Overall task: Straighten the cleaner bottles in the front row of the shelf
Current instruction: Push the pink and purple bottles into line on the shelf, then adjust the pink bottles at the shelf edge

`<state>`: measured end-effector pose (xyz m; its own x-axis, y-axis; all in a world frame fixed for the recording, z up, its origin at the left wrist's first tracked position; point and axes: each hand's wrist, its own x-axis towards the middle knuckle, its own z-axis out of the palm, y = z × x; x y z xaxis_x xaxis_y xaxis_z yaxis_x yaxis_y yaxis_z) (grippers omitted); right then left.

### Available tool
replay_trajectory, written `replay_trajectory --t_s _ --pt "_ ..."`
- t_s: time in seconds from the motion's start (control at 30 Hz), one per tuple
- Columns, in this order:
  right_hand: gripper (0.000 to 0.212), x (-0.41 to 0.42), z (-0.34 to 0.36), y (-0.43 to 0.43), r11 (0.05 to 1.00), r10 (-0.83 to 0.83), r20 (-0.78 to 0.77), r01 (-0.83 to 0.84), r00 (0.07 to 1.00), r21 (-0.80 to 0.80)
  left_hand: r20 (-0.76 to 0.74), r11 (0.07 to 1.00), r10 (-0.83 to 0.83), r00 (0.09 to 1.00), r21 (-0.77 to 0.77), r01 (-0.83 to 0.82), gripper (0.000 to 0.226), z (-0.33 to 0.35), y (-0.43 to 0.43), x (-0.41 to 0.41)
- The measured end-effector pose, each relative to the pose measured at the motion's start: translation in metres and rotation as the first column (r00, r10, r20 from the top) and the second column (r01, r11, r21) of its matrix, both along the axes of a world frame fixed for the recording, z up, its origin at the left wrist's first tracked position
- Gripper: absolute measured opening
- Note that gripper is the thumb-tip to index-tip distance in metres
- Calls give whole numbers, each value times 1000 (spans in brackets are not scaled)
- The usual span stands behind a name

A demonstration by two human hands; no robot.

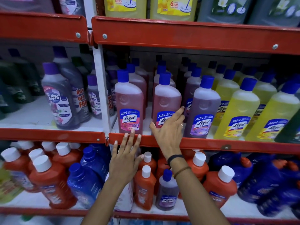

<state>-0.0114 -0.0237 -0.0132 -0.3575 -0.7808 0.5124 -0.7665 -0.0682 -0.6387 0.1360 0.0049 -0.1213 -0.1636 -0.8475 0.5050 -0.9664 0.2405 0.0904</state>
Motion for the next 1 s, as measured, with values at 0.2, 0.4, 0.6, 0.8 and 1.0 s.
replay_trajectory --t_s 0.2,0.4,0.6,0.8,1.0 --pt "109 -2 -5 9 1000 25 26 -24 999 -14 -42 1000 8 999 16 -7 67 1 4 -6" --pt "72 -25 -29 18 912 408 472 -319 782 -259 -624 912 -369 689 -101 397 57 33 25 -35" --pt "43 -51 -29 15 853 499 764 -384 408 -353 -919 806 -236 317 -2 592 65 62 12 -55" --pt "45 -56 -31 13 841 510 771 -408 381 -355 -935 796 -140 326 90 598 67 71 4 -58" --pt "41 -55 -34 10 832 532 757 -402 379 -383 -940 809 -129 317 85 581 67 73 1 -57"
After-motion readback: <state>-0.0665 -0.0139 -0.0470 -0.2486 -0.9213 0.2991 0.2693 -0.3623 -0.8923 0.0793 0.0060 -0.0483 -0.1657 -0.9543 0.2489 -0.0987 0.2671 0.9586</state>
